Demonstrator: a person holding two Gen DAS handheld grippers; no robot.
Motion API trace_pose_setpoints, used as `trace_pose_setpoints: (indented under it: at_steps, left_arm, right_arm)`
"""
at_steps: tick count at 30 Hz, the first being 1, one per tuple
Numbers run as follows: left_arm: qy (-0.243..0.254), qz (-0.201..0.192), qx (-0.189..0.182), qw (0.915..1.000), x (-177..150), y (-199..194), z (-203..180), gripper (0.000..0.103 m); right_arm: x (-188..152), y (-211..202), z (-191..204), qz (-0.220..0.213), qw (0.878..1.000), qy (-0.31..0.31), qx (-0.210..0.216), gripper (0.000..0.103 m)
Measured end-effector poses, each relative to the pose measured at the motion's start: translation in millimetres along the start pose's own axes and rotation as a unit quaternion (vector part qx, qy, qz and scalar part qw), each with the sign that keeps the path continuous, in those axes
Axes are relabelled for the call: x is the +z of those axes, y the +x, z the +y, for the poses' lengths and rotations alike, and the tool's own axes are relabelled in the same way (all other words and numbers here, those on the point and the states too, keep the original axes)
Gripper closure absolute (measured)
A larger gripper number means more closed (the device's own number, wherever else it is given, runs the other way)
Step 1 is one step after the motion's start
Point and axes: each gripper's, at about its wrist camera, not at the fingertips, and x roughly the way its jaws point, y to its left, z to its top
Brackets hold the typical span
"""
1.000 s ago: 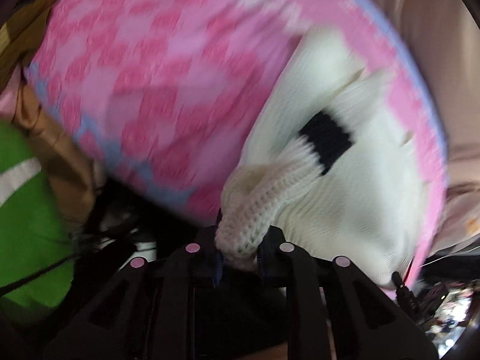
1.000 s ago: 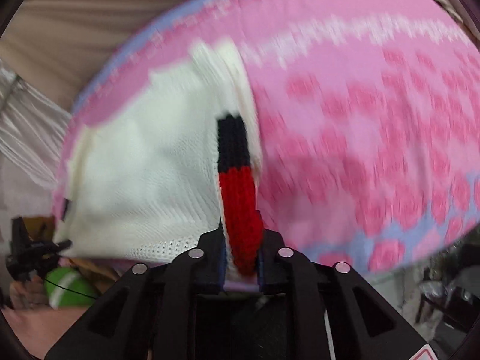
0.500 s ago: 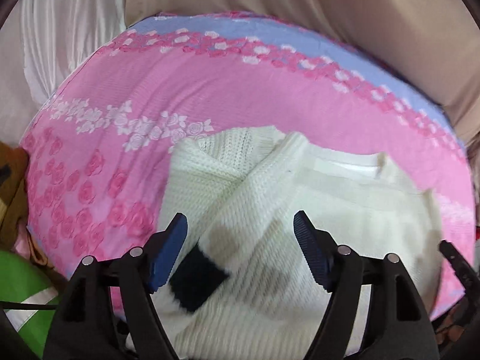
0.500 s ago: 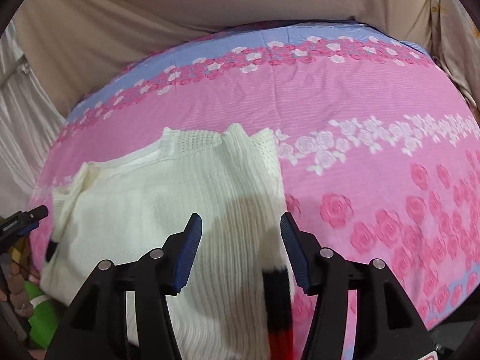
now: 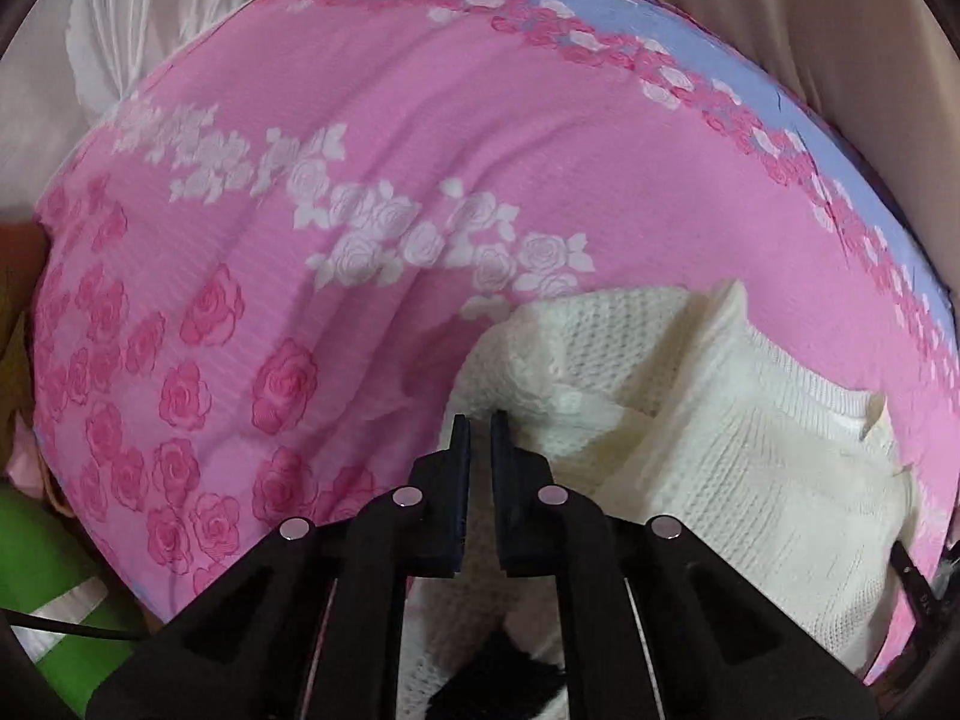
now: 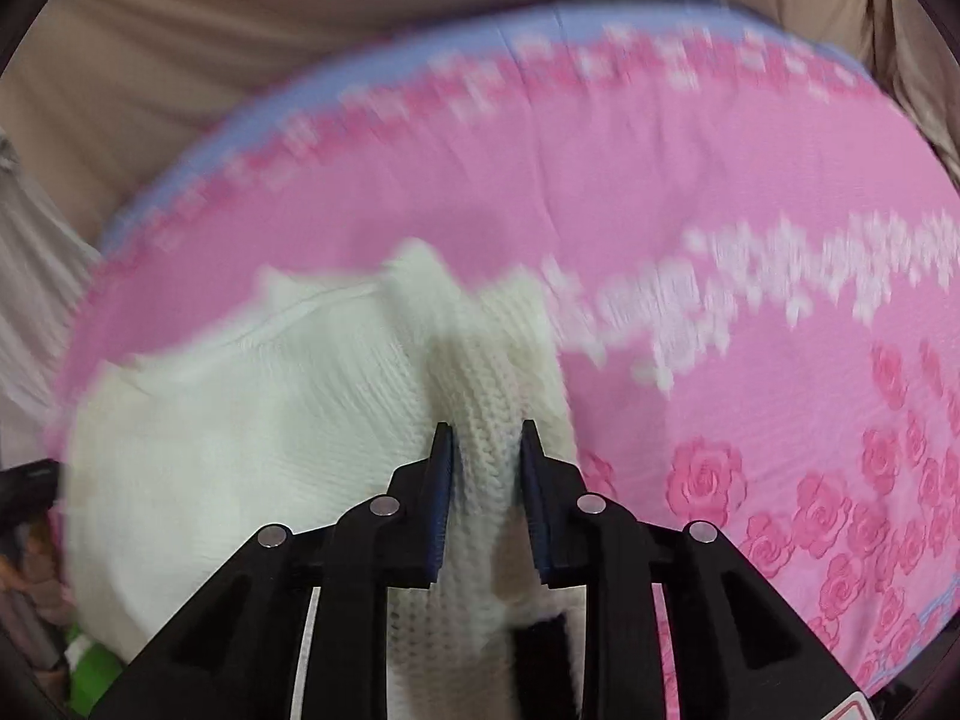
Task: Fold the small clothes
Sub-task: 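Release the sweater and move both grippers toward the hem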
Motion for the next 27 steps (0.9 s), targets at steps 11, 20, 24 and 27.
trace_pose_setpoints:
  at_steps: [11,20,24,27]
  left_arm:
    - [0.056,-0.028,-0.021,0.9978,-34,-45,-37,0.046]
    - [-0.058,0.040,-0.109,0.9916,-21,-10,33,0.093]
    - [-0.077,0.028,-0.160,0.9837,-25,-34,37,0.088]
    - [-0.066,-0.002,-0.147,0.9869,-26,-53,36,0.078]
  right_arm:
    - [-38,-61,66,-0.030,0.994,-0.059,0.087,0.067]
    - [-66,-52,95,0.006,0.987,-0.122,0.101,0.058]
    - [-71,-46,96,0.031,0.987,-0.114,0.111,0.067]
    - [-65,-51,115,0.027,0.982,-0.142,0.120,0.077]
